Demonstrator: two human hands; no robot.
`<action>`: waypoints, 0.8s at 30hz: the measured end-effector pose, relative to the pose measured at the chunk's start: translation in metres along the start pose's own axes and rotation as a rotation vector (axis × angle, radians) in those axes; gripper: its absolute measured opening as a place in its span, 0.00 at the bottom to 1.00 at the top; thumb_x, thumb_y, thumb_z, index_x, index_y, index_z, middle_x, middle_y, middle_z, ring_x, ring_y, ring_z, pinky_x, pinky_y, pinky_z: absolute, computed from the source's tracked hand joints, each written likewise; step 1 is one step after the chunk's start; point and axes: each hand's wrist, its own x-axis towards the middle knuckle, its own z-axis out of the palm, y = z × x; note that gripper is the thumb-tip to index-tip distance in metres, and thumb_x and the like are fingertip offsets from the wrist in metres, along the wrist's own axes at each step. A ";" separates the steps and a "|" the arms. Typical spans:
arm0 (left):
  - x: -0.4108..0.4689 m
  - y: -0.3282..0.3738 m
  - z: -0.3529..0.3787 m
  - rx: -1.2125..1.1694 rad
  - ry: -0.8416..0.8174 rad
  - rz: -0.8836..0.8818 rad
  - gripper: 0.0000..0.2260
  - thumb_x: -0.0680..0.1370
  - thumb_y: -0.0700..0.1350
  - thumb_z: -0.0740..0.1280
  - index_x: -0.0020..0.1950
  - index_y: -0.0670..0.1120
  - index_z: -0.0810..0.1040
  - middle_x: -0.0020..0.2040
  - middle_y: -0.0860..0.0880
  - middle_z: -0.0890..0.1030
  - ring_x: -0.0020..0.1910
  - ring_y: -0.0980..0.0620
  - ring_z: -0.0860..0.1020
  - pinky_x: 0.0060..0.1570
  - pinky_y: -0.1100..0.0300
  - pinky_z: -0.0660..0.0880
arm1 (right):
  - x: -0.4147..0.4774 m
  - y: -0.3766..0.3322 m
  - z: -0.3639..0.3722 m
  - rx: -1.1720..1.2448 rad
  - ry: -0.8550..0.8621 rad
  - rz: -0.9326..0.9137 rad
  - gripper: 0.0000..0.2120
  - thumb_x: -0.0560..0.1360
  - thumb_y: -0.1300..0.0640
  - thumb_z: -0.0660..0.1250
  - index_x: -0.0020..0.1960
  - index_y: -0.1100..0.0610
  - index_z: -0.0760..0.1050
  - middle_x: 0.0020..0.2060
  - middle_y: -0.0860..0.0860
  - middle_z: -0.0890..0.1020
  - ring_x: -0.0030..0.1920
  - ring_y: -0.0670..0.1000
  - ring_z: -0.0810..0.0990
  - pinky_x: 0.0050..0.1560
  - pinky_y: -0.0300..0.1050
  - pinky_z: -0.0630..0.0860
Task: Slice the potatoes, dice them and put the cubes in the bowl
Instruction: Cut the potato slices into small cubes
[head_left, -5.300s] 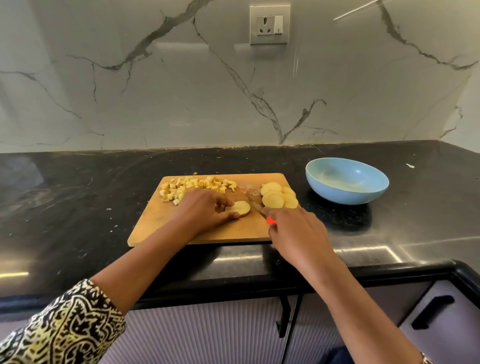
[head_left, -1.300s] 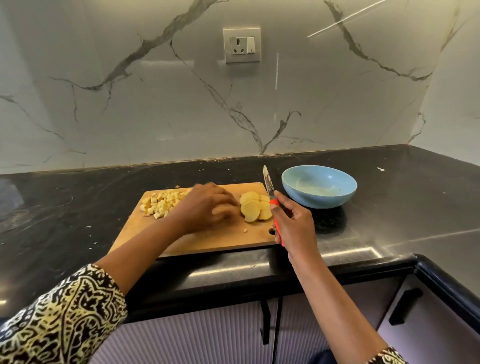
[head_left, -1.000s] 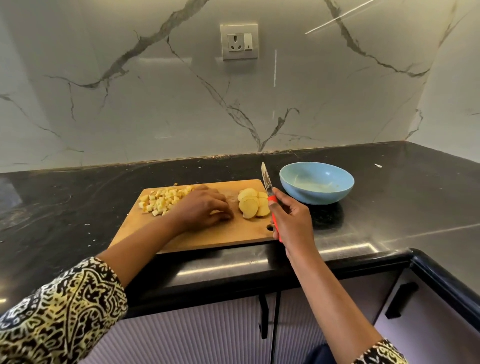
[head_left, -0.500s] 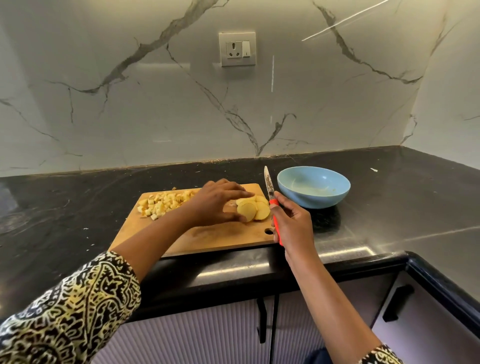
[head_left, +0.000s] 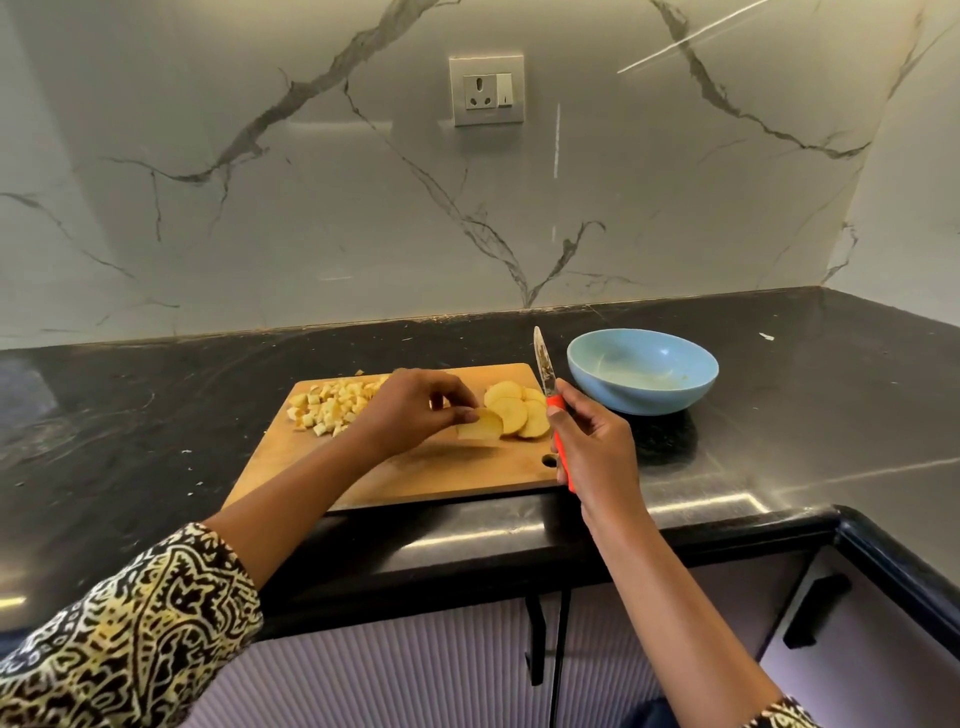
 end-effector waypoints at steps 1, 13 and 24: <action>-0.001 -0.001 -0.006 -0.067 -0.037 -0.073 0.06 0.74 0.46 0.71 0.50 0.51 0.82 0.46 0.55 0.81 0.45 0.57 0.78 0.45 0.66 0.74 | -0.001 0.000 0.001 -0.044 -0.012 -0.015 0.17 0.78 0.55 0.66 0.67 0.49 0.74 0.29 0.52 0.72 0.26 0.46 0.69 0.23 0.39 0.69; -0.011 -0.020 -0.029 0.111 -0.003 0.092 0.12 0.77 0.42 0.67 0.60 0.50 0.80 0.55 0.52 0.82 0.52 0.59 0.77 0.53 0.65 0.75 | -0.019 -0.022 -0.001 -0.931 -0.296 -0.259 0.18 0.80 0.51 0.60 0.69 0.40 0.70 0.41 0.48 0.80 0.37 0.49 0.79 0.41 0.47 0.77; -0.051 -0.031 -0.015 0.286 -0.277 0.382 0.27 0.79 0.64 0.47 0.67 0.52 0.73 0.66 0.57 0.74 0.66 0.61 0.71 0.68 0.56 0.65 | -0.020 -0.057 0.005 -1.312 -0.504 -0.463 0.18 0.80 0.51 0.59 0.69 0.40 0.70 0.50 0.45 0.82 0.44 0.47 0.79 0.39 0.41 0.72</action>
